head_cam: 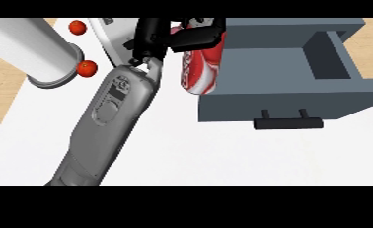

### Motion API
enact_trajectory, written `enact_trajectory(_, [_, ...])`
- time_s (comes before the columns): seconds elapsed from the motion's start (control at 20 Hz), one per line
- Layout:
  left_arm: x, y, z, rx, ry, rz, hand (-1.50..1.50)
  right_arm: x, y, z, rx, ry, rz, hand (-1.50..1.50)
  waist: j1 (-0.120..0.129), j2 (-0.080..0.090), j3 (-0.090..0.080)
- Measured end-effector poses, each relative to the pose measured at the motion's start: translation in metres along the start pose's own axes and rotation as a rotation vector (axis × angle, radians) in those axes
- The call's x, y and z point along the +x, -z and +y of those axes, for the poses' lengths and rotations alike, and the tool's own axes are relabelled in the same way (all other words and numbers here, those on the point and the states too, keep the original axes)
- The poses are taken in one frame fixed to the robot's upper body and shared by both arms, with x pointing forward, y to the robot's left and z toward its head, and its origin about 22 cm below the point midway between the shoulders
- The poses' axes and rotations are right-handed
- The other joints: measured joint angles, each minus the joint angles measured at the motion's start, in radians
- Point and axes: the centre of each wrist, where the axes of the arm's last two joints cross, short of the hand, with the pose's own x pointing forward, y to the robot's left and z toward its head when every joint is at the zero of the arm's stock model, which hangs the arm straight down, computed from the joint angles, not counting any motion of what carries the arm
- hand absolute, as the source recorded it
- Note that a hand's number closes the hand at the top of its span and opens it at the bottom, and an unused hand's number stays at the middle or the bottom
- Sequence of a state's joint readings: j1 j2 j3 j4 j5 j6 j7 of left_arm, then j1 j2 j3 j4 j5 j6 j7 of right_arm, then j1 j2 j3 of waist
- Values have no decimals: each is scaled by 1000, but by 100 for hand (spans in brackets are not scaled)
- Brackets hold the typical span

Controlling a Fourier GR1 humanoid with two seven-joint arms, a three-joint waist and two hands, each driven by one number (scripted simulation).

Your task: Pick up the can, place it into the drawer and close the drawer

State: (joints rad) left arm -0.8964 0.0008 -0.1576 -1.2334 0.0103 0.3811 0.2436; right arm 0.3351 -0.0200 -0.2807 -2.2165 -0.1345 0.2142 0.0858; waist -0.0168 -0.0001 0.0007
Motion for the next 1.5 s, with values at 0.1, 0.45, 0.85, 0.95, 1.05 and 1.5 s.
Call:
enact_trajectory(0.1, [13, 9, -10, -7, 3, -1, 150, -3, 6, -2, 2, 1, -1, -150, 0, 1, 0])
enact_trajectory(0.45, [38, 34, -42, -8, 23, 5, 150, -2, 16, 2, 10, -3, -4, -150, -9, 3, 0])
enact_trajectory(0.85, [58, 54, -68, -14, 57, 31, 150, -2, 15, 2, 29, 1, -6, -150, -20, 6, 0])
enact_trajectory(0.95, [56, 58, -70, -20, 67, 33, 150, -2, 19, 2, 25, -2, -7, -150, -22, 7, 0])
enact_trajectory(1.05, [57, 61, -73, -17, 79, 40, 150, -3, 18, 3, 29, 3, -8, -150, -25, 8, 1])
enact_trajectory(1.5, [46, 69, -83, -4, 130, 64, 150, -6, 26, 12, 42, 1, -18, -150, -52, 15, 2])
